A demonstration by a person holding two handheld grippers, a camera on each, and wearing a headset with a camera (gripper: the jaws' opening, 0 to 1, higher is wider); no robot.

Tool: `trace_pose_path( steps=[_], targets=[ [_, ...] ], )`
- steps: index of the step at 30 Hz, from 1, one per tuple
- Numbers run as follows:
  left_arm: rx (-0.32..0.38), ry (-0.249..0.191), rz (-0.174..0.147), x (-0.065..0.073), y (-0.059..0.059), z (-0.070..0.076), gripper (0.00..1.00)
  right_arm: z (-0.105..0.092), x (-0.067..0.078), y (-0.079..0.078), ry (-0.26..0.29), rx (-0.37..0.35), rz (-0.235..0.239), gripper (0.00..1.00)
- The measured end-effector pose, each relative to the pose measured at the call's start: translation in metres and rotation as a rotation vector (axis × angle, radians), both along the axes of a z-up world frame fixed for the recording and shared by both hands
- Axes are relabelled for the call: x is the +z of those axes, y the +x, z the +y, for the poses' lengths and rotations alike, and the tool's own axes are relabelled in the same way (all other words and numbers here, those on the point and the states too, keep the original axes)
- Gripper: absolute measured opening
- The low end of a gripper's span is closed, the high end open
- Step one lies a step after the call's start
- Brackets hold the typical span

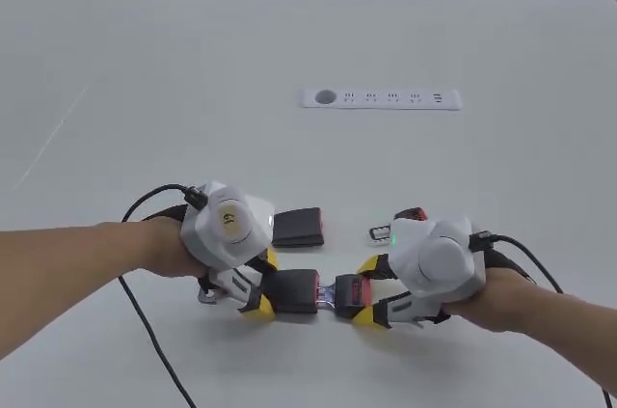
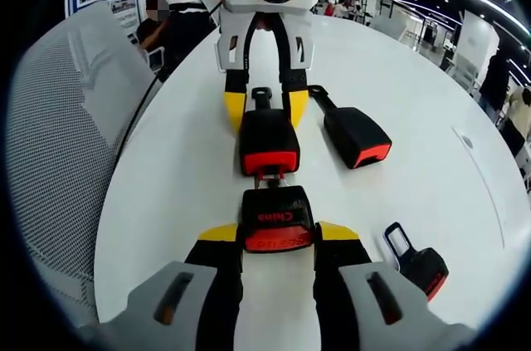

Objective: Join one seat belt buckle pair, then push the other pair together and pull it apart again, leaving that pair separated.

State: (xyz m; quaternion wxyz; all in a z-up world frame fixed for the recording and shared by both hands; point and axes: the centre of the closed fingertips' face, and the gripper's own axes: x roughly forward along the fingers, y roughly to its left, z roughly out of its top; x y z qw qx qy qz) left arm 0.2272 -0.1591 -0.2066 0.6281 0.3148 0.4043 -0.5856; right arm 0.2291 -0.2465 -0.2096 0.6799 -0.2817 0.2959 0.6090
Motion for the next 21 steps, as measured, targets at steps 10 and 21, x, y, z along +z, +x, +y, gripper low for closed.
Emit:
trace_pose_path(
  steps=[10,21],
  targets=[
    [0.007,-0.015,-0.003,0.0003,-0.0003,-0.0004,0.3,0.0019,0.0003,0.0008,-0.002,-0.008,0.002,0.3],
    [-0.02,-0.02,-0.011,-0.0011,0.0016,0.0002,0.3,0.0101,-0.001,0.0029,-0.014,-0.006,0.002,0.3]
  ],
)
